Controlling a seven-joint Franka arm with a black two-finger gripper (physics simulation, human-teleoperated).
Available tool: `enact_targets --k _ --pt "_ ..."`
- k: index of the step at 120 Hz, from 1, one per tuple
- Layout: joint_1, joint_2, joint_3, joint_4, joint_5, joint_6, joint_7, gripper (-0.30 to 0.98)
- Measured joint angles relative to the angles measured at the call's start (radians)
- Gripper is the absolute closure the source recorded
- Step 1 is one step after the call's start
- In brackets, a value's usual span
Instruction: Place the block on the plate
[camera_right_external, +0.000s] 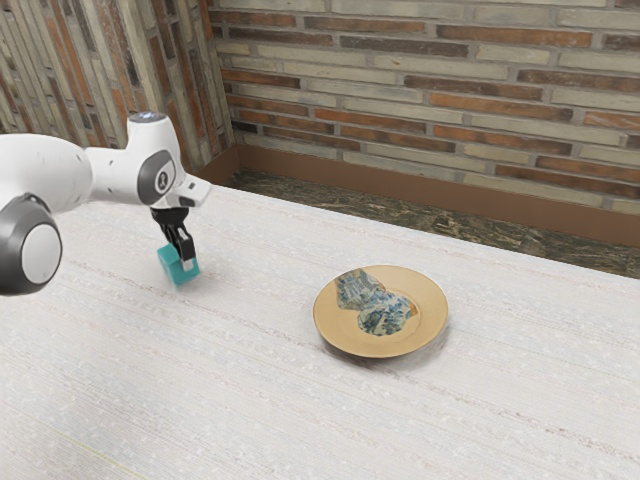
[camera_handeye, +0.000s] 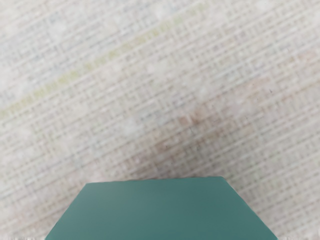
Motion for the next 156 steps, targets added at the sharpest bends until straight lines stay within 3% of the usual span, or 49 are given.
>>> enact_targets --k 52,72,112,156 --pt "-0.166 -0.081 0.006 0.006 0.044 -0.057 -0.049 0.32" --pt "-0.223 -0.098 -0.041 0.020 0.079 -0.083 -0.086 0.31" --pt "-0.301 -0.044 -0.148 0.137 0.133 -0.103 -0.152 0.31" --pt "-0.449 0.049 -0.184 0.272 0.182 -0.161 -0.212 0.32"
